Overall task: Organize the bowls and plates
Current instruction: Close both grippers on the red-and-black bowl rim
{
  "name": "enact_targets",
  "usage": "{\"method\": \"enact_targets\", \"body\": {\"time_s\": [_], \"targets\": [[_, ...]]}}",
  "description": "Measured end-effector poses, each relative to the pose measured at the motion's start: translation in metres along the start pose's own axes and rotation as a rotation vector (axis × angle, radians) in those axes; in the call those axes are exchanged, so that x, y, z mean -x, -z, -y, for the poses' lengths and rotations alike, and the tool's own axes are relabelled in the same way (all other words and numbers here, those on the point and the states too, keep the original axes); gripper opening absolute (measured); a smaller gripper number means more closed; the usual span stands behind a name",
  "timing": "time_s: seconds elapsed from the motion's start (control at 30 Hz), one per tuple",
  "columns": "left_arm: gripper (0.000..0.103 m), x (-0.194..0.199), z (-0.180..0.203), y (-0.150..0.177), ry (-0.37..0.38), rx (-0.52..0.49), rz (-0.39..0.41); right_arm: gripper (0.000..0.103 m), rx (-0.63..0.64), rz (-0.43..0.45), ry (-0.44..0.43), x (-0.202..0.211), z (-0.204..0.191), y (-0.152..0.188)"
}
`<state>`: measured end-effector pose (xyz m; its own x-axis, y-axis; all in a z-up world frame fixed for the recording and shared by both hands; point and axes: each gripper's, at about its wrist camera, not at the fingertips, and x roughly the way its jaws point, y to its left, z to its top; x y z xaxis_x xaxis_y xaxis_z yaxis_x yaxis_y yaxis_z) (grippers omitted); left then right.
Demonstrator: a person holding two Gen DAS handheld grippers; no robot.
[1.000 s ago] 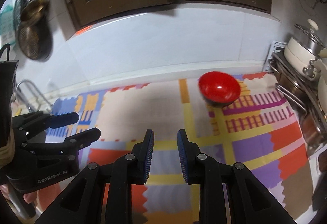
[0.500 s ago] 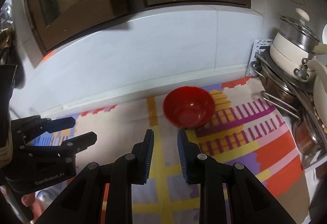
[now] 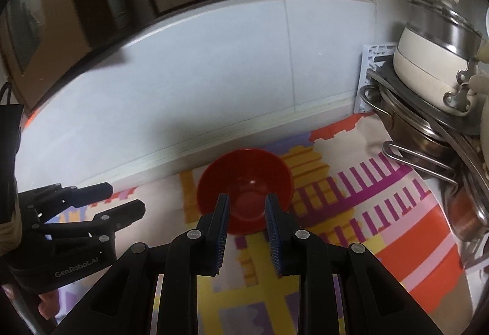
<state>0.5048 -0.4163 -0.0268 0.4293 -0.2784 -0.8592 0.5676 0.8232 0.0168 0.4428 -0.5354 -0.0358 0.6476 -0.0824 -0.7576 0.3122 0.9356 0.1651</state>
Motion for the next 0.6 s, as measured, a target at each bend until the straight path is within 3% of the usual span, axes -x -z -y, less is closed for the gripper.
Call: {"method": "enact_targets", "body": {"time_s": [0.6], "targets": [[0.054, -0.105, 0.016, -0.035, 0.065, 0.026, -0.101, 0.025, -0.088, -0.096, 0.032, -0.084, 0.054, -0.001]]}}
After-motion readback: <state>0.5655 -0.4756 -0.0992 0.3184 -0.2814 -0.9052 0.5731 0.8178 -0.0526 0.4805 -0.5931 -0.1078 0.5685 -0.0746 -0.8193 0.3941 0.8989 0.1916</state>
